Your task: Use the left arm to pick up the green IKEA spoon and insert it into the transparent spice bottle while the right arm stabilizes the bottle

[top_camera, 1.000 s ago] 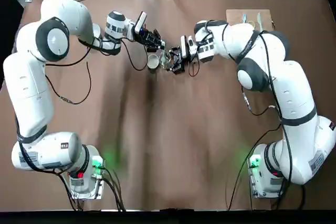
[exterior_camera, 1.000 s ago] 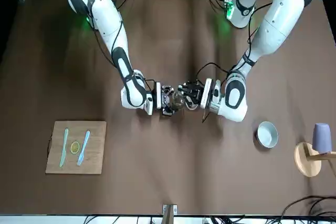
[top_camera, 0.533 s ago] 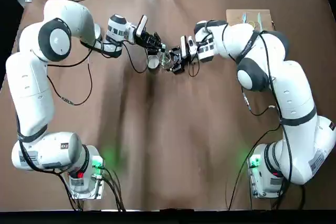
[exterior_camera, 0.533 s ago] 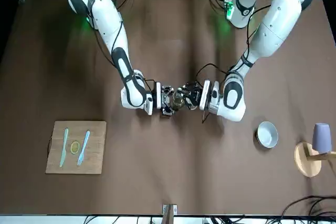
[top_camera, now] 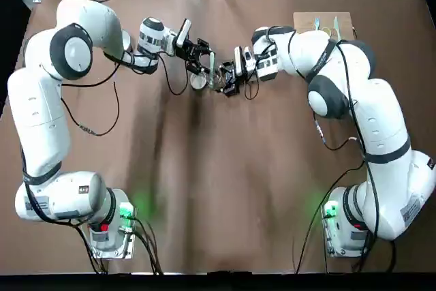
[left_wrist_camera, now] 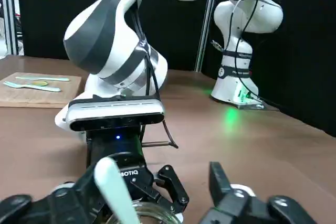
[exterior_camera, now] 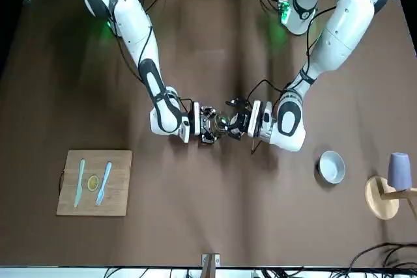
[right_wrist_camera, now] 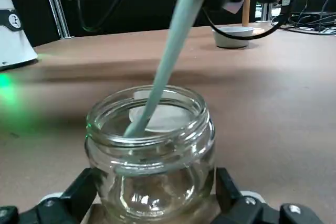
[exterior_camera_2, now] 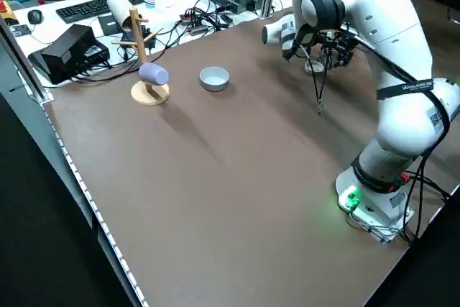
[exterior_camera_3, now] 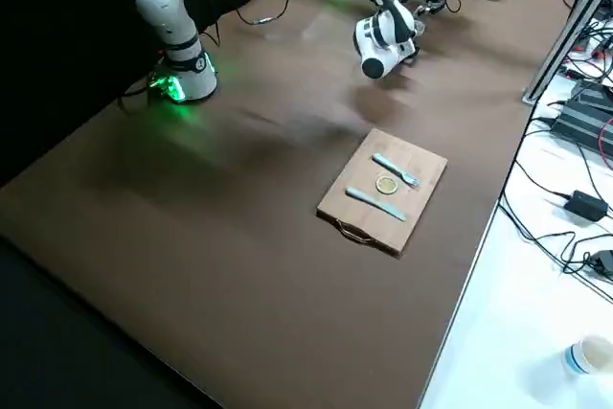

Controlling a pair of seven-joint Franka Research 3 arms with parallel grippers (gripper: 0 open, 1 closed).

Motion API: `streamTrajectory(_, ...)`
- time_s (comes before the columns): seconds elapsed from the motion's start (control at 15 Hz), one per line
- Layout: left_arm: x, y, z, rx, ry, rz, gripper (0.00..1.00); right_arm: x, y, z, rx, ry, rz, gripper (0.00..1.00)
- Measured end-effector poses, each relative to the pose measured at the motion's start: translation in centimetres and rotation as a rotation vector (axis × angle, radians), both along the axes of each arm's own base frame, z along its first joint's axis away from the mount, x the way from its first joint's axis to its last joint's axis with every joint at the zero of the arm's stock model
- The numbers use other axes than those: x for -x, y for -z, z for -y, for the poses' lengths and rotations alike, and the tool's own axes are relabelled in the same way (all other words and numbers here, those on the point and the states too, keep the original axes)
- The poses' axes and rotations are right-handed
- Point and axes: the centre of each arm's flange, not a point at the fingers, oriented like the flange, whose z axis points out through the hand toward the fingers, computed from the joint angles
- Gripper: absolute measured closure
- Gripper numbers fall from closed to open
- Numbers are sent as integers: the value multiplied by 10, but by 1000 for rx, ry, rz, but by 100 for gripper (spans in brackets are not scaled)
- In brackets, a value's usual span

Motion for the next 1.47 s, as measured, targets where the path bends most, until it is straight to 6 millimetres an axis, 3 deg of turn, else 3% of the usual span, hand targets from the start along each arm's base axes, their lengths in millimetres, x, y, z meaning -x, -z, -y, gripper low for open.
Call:
streamTrajectory(0.07,-2,-2,-1,-2,3,9,3,0,0,0,0,0,0,0)
streamTrajectory(0.13,-6,-6,-2,-2,0,20,0,0,0,0,0,0,0,0)
streamTrajectory(0.33,-19,-27,-6,0,-13,55,0,-1,0,1,1,1,1,0)
streamTrajectory(0.6,-34,-67,-8,-13,-27,88,0,-3,0,5,4,6,2,0)
streamTrajectory(0.67,-37,-88,-7,-30,-31,58,0,-4,1,7,2,7,1,0)
streamTrajectory(0.8,-38,-110,-9,-74,-24,8,0,-5,1,8,3,7,1,0)
streamTrajectory(1.07,-49,-169,-40,-204,-54,-108,0,-5,0,19,8,14,-8,0)
streamTrajectory(1.33,-56,-227,-76,-342,-134,-196,0,-5,-4,45,36,19,-17,0)
streamTrajectory(1.47,-55,-247,-89,-438,-179,-248,0,-8,-7,61,56,6,-11,0)
